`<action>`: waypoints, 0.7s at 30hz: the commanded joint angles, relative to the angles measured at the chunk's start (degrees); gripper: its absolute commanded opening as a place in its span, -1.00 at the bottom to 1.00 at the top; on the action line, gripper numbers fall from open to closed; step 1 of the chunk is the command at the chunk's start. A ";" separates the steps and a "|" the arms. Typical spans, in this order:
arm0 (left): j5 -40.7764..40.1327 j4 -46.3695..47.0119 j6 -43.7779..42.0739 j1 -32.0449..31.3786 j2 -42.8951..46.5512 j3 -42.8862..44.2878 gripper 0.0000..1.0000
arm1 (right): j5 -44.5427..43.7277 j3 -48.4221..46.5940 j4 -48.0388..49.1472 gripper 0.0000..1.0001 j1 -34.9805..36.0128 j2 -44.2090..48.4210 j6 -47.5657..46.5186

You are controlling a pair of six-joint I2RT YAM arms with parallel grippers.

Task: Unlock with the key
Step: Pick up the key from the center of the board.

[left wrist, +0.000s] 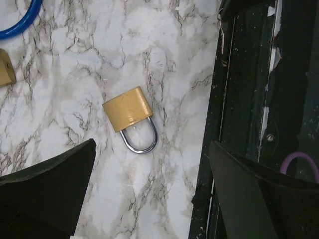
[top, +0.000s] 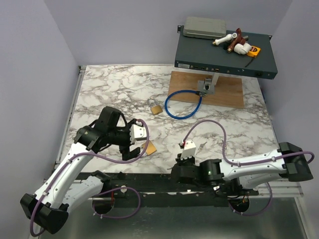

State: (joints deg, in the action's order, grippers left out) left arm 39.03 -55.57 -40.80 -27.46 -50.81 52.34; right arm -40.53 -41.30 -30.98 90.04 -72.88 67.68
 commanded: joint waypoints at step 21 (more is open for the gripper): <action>18.75 11.71 18.11 -6.92 -6.08 0.21 0.61 | -8.13 -20.21 4.14 -0.99 0.27 1.63 -26.61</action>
State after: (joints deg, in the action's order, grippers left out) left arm 57.28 -48.27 -26.83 -33.34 -56.18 52.80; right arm -46.39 -59.79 -28.10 90.06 -70.04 44.42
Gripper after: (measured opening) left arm 0.886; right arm 0.012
